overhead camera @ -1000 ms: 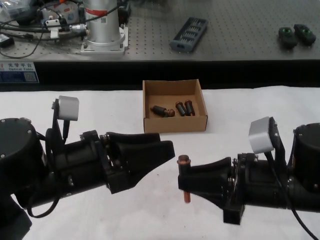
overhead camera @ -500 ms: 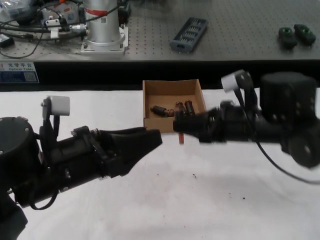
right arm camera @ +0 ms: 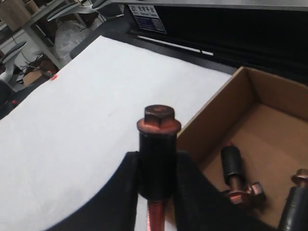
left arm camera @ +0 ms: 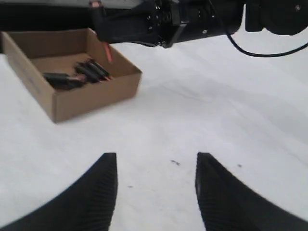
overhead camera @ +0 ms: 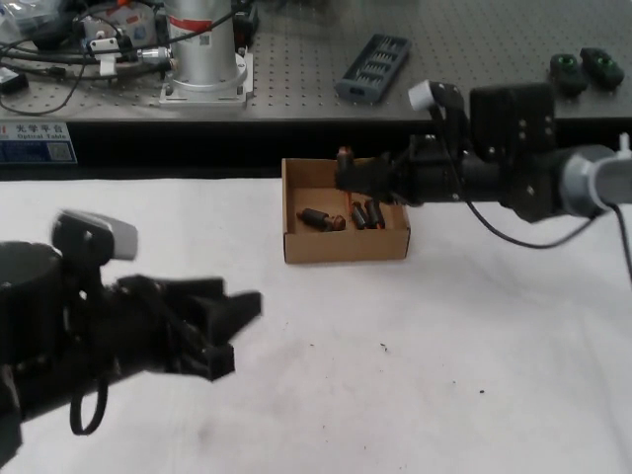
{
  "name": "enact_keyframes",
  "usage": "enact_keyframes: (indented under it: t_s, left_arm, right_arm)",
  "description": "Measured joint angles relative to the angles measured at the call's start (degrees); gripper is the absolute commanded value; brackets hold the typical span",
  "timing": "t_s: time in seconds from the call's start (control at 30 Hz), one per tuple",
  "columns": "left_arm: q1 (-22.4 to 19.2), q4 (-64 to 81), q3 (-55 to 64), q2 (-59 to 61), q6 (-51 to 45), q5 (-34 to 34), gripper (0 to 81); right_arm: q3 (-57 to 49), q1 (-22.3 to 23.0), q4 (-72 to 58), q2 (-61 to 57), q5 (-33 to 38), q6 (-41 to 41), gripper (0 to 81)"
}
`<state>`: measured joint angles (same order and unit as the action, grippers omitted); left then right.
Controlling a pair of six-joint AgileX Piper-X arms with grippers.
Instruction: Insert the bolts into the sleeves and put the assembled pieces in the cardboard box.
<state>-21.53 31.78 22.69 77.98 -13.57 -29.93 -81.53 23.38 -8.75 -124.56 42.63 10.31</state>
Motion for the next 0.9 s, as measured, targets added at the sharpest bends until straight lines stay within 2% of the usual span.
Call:
enact_keyframes:
  t_s: [0.1, 0.2, 0.27, 0.33, 0.57, 0.9]
  left_arm:
    - [0.0, -3.5, 0.0, -4.5, 3.8, 6.4, 36.3]
    - [0.0, -8.6, 0.0, -9.9, 6.8, 14.0, 31.6]
    - [0.0, -17.3, 0.0, -14.8, 9.5, 19.9, 27.5]
    - [0.0, -25.7, 0.0, -17.4, 11.5, 22.0, 24.8]
    - [0.0, -30.2, 0.1, -20.8, 12.3, 22.5, 24.7]
    - [0.0, -42.5, 4.7, -30.1, 12.0, 22.5, 24.7]
  right_arm:
    - [-5.8, -0.2, 3.5, -2.9, -1.7, 1.1, 12.1]
    - [-10.6, -0.2, 7.6, -4.4, -2.6, 2.1, 12.1]
    - [-12.8, -0.2, 10.5, -5.0, -5.0, 2.6, 12.1]
    - [-14.5, 0.1, 12.8, -5.1, -8.4, 2.7, 12.1]
    - [-17.4, 0.1, 16.8, -5.1, -14.4, 2.9, 12.1]
    - [-17.5, 0.1, 18.7, -5.1, -16.7, 4.2, 12.1]
